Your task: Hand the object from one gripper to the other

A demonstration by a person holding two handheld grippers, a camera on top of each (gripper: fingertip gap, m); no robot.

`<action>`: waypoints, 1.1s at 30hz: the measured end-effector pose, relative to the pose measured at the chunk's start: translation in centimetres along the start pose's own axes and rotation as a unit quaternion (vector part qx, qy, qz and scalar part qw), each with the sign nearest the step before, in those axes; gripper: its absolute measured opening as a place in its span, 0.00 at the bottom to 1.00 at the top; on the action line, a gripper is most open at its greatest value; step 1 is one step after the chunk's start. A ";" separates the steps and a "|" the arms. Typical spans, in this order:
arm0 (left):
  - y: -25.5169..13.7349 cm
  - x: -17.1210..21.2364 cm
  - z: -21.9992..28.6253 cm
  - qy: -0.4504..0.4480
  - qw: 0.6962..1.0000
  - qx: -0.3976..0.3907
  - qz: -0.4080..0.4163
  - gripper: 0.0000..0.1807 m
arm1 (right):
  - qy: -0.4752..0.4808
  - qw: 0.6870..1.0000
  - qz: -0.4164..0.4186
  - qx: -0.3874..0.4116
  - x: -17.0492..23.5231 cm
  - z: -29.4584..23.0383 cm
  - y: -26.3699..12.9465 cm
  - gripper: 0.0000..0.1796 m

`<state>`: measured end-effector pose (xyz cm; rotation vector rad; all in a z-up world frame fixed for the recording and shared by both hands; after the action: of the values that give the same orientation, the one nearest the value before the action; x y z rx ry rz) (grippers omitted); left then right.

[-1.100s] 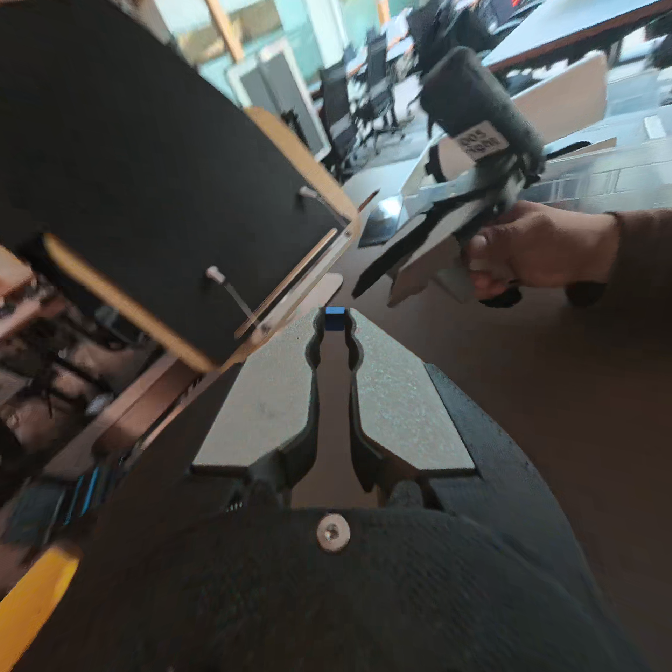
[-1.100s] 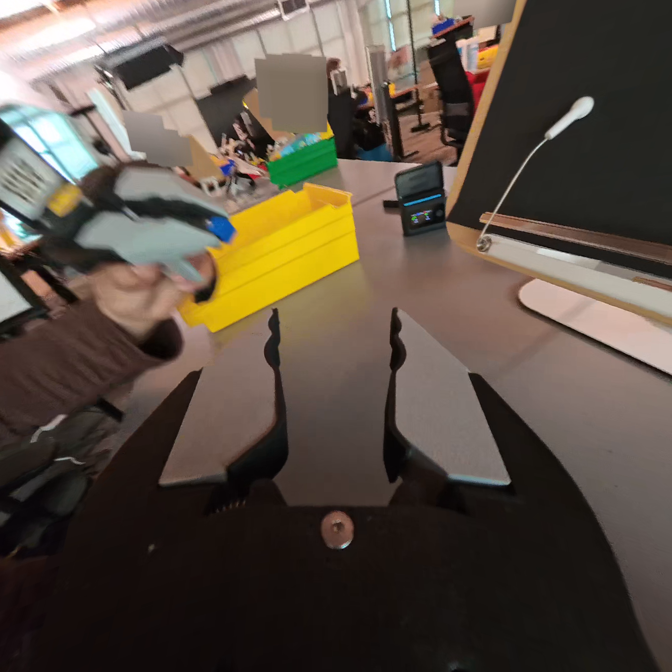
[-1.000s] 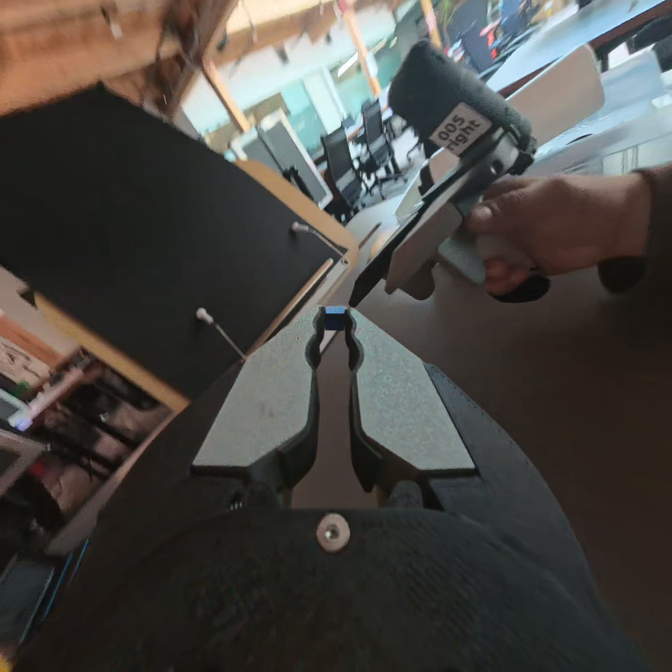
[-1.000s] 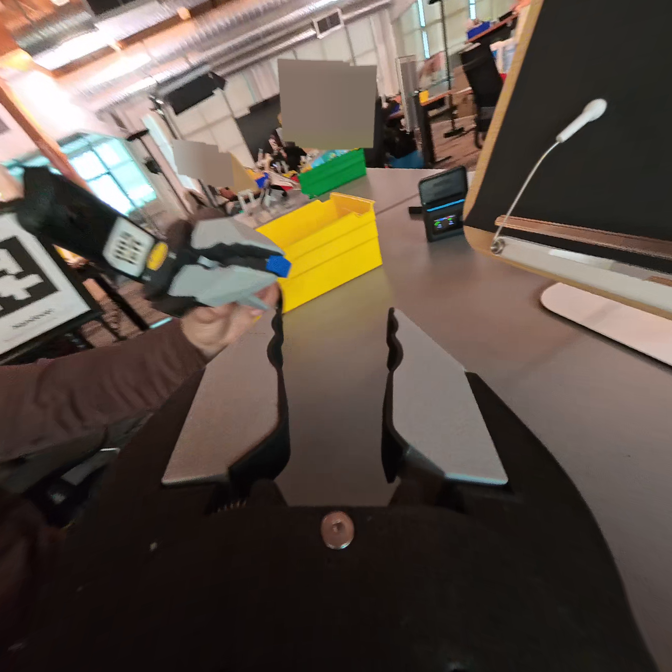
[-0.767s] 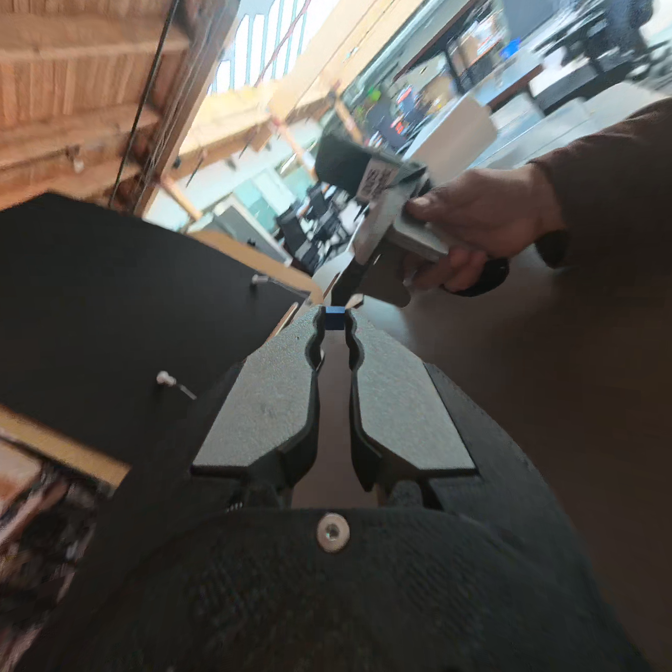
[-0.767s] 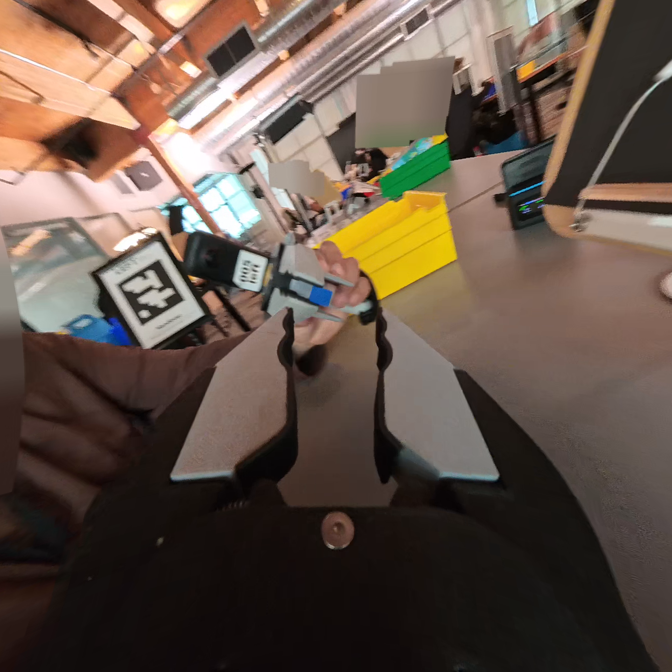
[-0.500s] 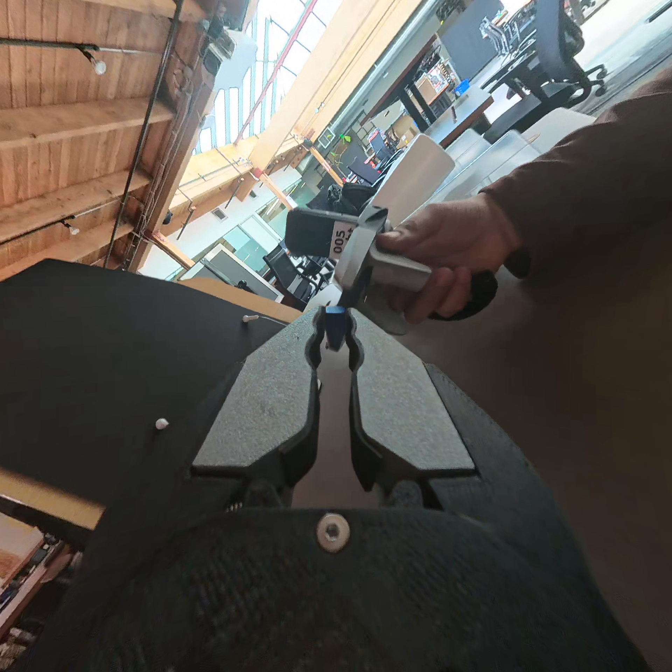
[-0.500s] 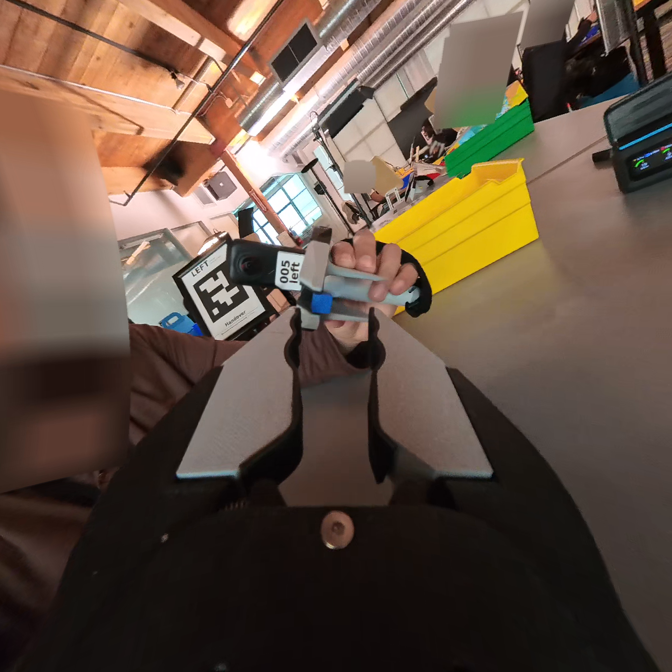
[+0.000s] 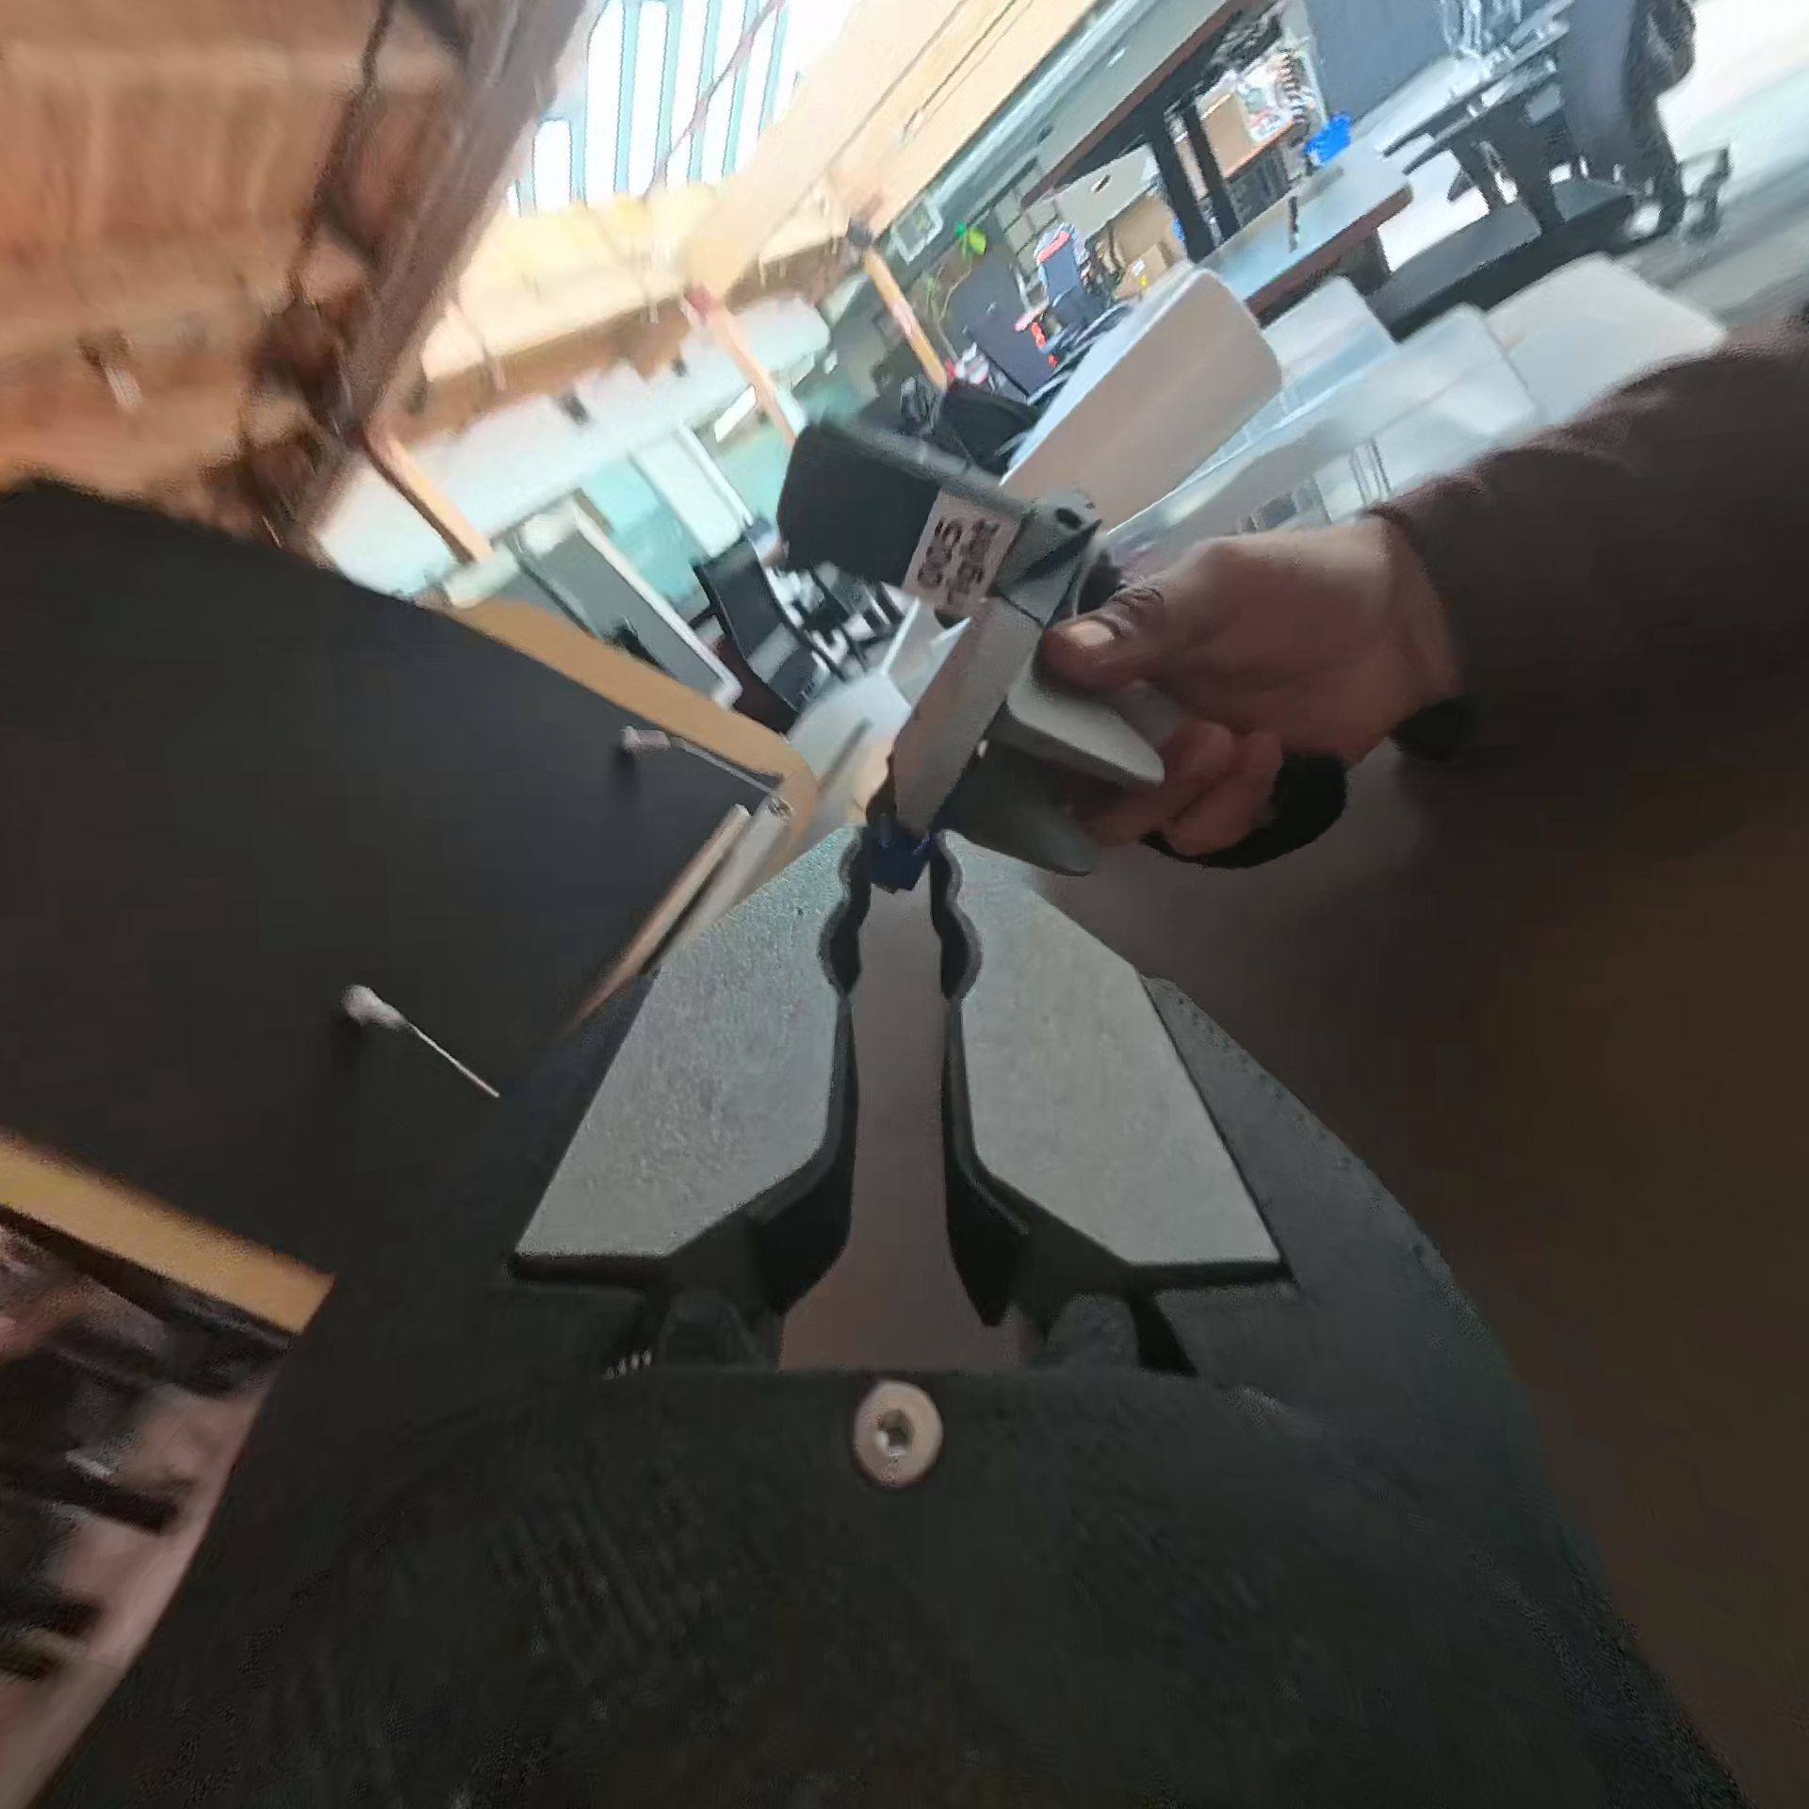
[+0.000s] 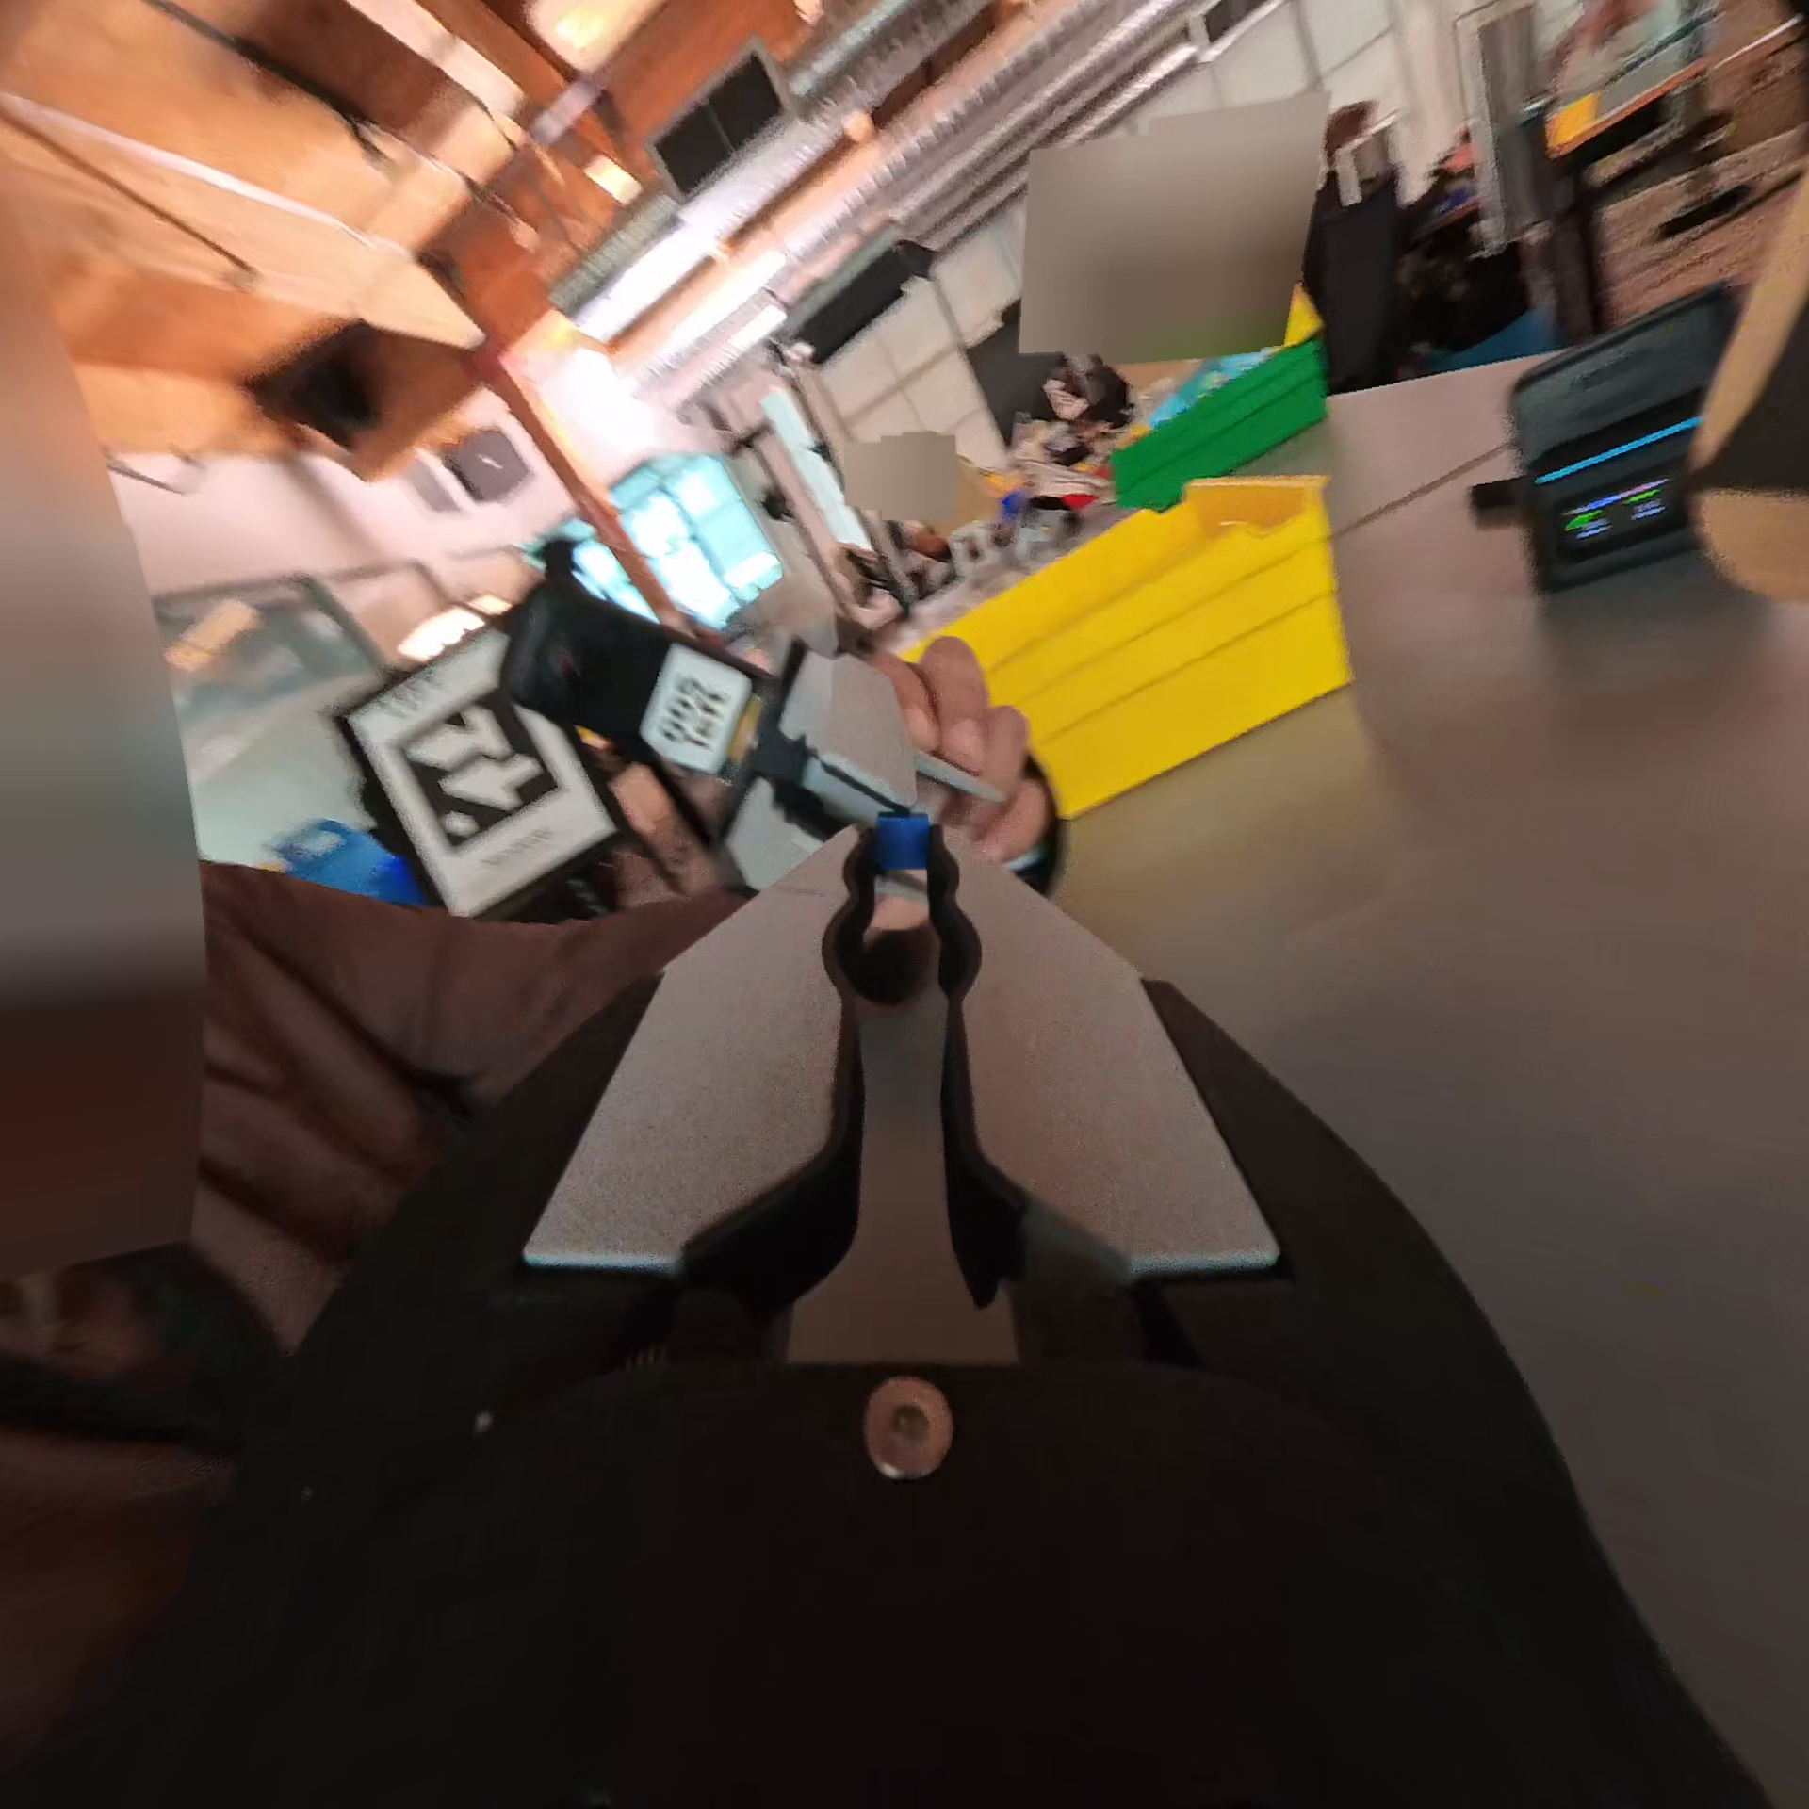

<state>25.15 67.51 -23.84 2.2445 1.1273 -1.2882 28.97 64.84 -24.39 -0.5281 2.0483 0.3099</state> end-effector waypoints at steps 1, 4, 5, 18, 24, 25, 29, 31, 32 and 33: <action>-0.1 0.2 -0.1 -0.053 0.999 0.007 -0.009 0.04 | -0.035 0.999 -0.005 0.035 0.0 0.4 0.0 0.04; -0.5 0.5 -0.5 -0.179 0.983 0.047 0.004 0.10 | -0.169 0.977 -0.007 0.127 -0.5 0.3 -0.3 0.04; -0.6 0.8 -0.8 -0.217 0.975 0.052 0.011 0.13 | -0.217 0.963 -0.006 0.157 -0.7 0.1 -0.5 0.04; -0.9 2.8 -1.4 -0.501 0.847 0.149 0.095 0.11 | -0.580 0.737 -0.078 0.337 1.0 0.0 1.3 0.04; -0.7 3.4 -1.1 -0.519 0.836 0.155 0.087 0.11 | -0.616 0.701 -0.096 0.345 1.8 0.0 2.1 0.04; -0.6 3.5 -0.9 -0.522 0.834 0.160 0.084 0.09 | -0.620 0.697 -0.096 0.348 1.8 0.1 2.2 0.04; -0.5 3.6 -0.7 -0.526 0.829 0.171 0.083 0.06 | -0.626 0.689 -0.100 0.351 1.9 0.2 2.3 0.04; -0.5 3.5 -0.7 -0.511 0.840 0.167 0.077 0.05 | -0.625 0.689 -0.100 0.353 1.9 0.2 2.3 0.04; -0.5 3.6 -0.6 -0.503 0.845 0.165 0.071 0.05 | -0.619 0.693 -0.100 0.355 2.0 0.2 2.3 0.04; -0.6 3.6 -0.6 -0.494 0.851 0.164 0.064 0.06 | -0.607 0.704 -0.099 0.355 2.1 0.3 2.3 0.04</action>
<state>26.08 69.94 -26.45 1.3676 0.3652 -2.2724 27.16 66.47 -26.30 0.0253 0.6587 -0.2558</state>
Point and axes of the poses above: each gripper's, where its closed fingertips meet, y out along the fingers, x out of its underside, z = x × y across the jaws, the point moved 3 cm from there along -y, back along the fingers, and after that the axes turned 10 degrees about x, right-handed, at the moved point
